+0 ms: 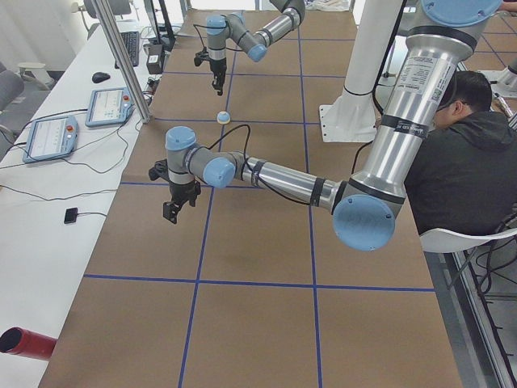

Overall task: Place and press bell with both arms
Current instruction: 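Lift the right gripper off the bell and withdraw it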

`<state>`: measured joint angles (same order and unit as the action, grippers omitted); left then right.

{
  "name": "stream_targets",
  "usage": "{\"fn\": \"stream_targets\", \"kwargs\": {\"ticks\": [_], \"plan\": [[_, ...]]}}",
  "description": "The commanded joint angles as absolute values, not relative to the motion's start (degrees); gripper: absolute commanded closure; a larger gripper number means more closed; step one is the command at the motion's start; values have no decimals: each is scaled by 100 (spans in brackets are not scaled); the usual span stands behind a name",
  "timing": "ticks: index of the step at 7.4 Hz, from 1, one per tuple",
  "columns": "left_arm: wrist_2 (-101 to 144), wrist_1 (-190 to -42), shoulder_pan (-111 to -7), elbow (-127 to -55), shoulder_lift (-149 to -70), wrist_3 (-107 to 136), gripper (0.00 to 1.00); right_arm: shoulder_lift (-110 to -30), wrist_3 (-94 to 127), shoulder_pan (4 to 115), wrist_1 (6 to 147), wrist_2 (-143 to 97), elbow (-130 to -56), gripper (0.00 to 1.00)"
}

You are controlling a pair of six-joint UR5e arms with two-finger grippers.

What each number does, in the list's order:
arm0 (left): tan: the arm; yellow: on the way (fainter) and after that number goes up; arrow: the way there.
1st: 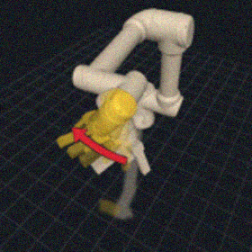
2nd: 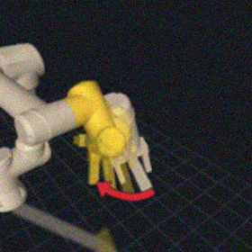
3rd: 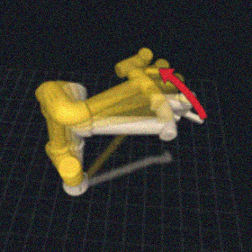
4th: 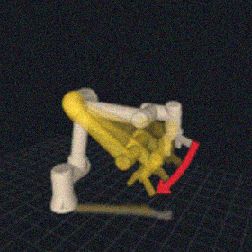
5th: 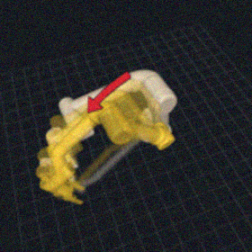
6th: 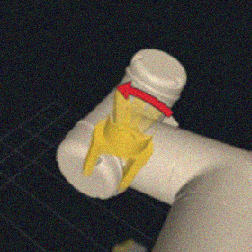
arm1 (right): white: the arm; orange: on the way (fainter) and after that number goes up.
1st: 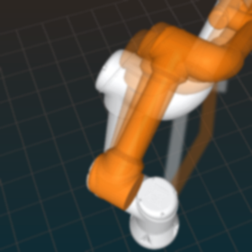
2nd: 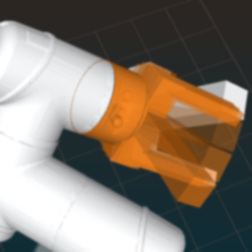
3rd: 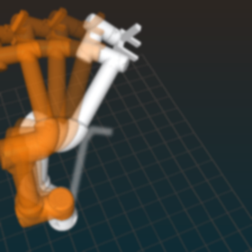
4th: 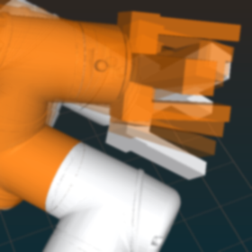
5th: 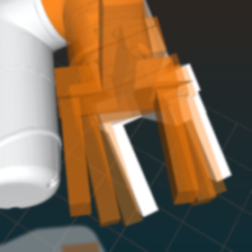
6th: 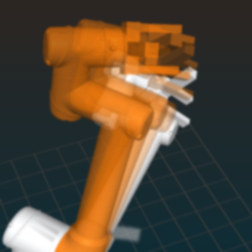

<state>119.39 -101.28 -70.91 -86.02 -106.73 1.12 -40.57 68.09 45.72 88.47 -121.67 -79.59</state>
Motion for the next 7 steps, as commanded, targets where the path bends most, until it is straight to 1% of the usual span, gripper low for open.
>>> {"fn": "stream_targets", "kwargs": {"ticks": [1, 2, 3, 4, 5, 6, 7], "plan": [[11953, -10108, -7477, -8684, -10389, 97, 0, -5776, 5537, 5497, 9402, -12926, -9679, 0], [11962, -10107, -7636, -8684, -10284, 88, 0, -6540, 4563, 5859, 9448, -12946, -10190, 0], [12101, -9890, -7820, -8666, -10205, 36, 0, -7209, 3648, 6202, 9448, -12946, -10413, 0], [12233, -9479, -8031, -8649, -10204, -130, 0, -7694, 2499, 6762, 9457, -12964, -10372, 0], [12243, -9414, -8320, -8631, -10100, -906, 0, -8091, 1217, 7351, 9457, -13042, -10223, 0], [12252, -9413, -8619, -8613, -9959, -1132, 0, -8295, 160, 7974, 9440, -13182, -9821, 0], [12261, -9413, -8666, -8596, -9888, -1134, 0, -8349, -816, 8476, 9457, -13523, -9365, 0]]}}
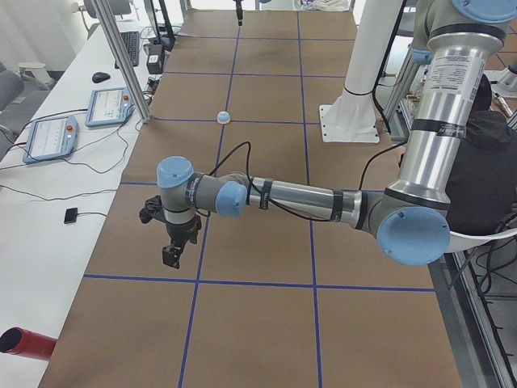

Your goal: Place and press bell with both arms

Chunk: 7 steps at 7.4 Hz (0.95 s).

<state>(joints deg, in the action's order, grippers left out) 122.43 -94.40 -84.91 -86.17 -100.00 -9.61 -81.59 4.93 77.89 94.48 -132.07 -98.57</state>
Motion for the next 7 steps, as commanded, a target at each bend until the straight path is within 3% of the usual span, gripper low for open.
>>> {"fn": "stream_targets", "kwargs": {"ticks": [1, 7], "plan": [[12565, -9404, -8649, -8570, -9818, -803, 0, -8506, -1105, 8760, 9422, -13474, -9395, 0], [12682, -9571, -8832, -8700, -9282, -175, 0, -8938, -1090, 8990, 9440, -13254, -9158, 0]]}}
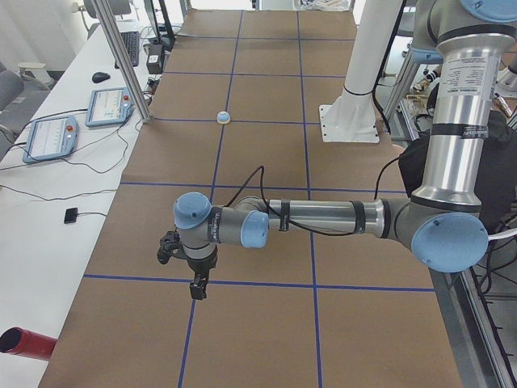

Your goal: Place and press bell with both arms

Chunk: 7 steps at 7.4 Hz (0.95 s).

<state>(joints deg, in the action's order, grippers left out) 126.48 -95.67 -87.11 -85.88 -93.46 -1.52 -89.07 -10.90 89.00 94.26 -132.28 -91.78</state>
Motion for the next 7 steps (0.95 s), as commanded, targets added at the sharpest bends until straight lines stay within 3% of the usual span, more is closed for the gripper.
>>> {"fn": "stream_targets", "kwargs": {"ticks": [1, 3, 7], "plan": [[12691, -9554, -8842, -9154, -8907, -202, 0, -8947, -1081, 9035, 9457, -13350, -9167, 0], [12892, -9483, -8842, -10086, -8151, -202, 0, -8956, -1072, 9035, 9457, -13472, -9167, 0], [13694, -9510, -8859, -10310, -8068, 115, 0, -9018, -721, 9044, 9439, -13597, -9325, 0]]}}
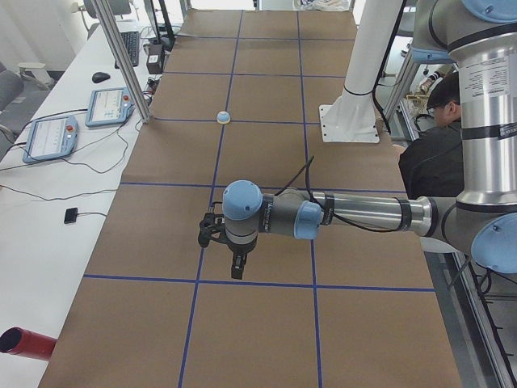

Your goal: Place and press bell with both arms

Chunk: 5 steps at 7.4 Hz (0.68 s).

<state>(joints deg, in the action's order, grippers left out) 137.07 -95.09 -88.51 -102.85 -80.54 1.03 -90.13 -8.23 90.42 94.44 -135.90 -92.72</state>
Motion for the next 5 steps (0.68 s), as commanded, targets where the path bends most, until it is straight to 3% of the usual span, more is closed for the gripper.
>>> {"fn": "stream_targets", "kwargs": {"ticks": [1, 5], "plan": [[13267, -9518, -8859, -10327, -8077, 106, 0, -9026, -721, 9044, 9431, -13605, -9334, 0], [13157, -9527, -8859, -10292, -8095, 105, 0, -9061, -729, 9237, 9413, -13526, -9422, 0]]}}
